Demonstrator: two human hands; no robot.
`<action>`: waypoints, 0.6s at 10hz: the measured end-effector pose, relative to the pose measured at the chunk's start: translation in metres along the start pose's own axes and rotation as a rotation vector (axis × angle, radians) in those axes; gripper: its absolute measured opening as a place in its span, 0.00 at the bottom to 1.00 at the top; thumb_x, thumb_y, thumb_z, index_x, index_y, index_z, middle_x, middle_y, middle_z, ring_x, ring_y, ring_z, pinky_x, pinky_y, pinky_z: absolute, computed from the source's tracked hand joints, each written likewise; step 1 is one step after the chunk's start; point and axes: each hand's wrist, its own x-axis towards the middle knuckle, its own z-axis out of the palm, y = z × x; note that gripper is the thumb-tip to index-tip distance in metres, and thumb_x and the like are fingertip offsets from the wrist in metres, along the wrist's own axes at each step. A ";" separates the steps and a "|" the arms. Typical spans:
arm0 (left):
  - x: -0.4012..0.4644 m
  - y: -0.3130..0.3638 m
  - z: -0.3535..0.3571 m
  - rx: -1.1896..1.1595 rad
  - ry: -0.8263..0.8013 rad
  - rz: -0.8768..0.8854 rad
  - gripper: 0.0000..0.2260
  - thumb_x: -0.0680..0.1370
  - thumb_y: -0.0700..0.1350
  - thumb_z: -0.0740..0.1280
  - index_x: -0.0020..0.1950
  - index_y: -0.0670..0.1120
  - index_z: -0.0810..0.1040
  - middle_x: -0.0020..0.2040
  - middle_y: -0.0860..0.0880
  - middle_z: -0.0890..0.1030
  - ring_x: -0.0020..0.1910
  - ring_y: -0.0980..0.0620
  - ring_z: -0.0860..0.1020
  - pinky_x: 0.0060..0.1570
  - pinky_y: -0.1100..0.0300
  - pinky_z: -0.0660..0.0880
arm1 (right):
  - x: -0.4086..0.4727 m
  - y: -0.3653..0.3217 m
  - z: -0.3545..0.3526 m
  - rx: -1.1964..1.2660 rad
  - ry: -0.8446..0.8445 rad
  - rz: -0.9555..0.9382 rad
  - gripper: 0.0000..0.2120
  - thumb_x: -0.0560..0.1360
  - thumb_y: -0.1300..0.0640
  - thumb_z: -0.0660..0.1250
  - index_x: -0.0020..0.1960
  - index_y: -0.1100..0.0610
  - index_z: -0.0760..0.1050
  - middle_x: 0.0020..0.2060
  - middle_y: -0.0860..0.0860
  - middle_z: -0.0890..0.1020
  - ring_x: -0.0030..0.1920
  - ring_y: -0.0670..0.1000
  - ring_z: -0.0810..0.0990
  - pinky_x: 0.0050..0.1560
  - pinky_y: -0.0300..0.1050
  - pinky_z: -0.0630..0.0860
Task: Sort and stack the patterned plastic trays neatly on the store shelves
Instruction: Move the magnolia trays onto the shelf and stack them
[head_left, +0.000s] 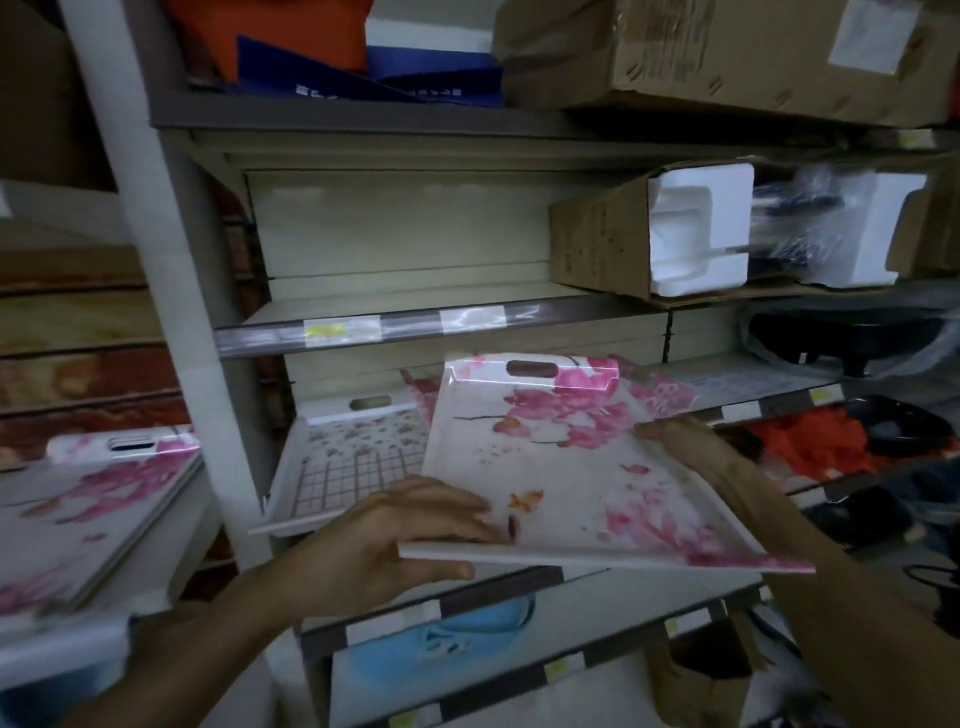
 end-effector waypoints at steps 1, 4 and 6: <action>-0.028 0.003 -0.018 0.158 -0.056 -0.106 0.28 0.71 0.54 0.74 0.69 0.51 0.74 0.72 0.57 0.71 0.75 0.58 0.63 0.75 0.60 0.60 | -0.016 -0.001 0.011 0.032 -0.033 -0.008 0.11 0.78 0.56 0.65 0.56 0.62 0.78 0.53 0.61 0.82 0.49 0.59 0.81 0.47 0.51 0.79; -0.102 0.003 -0.012 -0.529 0.707 -0.957 0.08 0.80 0.47 0.66 0.57 0.49 0.81 0.54 0.46 0.85 0.49 0.50 0.85 0.42 0.63 0.81 | -0.065 -0.016 0.080 0.268 -0.151 -0.050 0.04 0.76 0.57 0.69 0.45 0.58 0.80 0.38 0.52 0.83 0.36 0.53 0.82 0.31 0.38 0.77; -0.129 0.015 -0.017 -0.681 0.865 -1.099 0.12 0.80 0.50 0.64 0.57 0.44 0.81 0.50 0.41 0.86 0.48 0.42 0.85 0.42 0.49 0.83 | -0.089 -0.045 0.146 0.344 -0.269 -0.126 0.09 0.78 0.58 0.67 0.40 0.56 0.81 0.26 0.45 0.84 0.24 0.45 0.82 0.21 0.33 0.73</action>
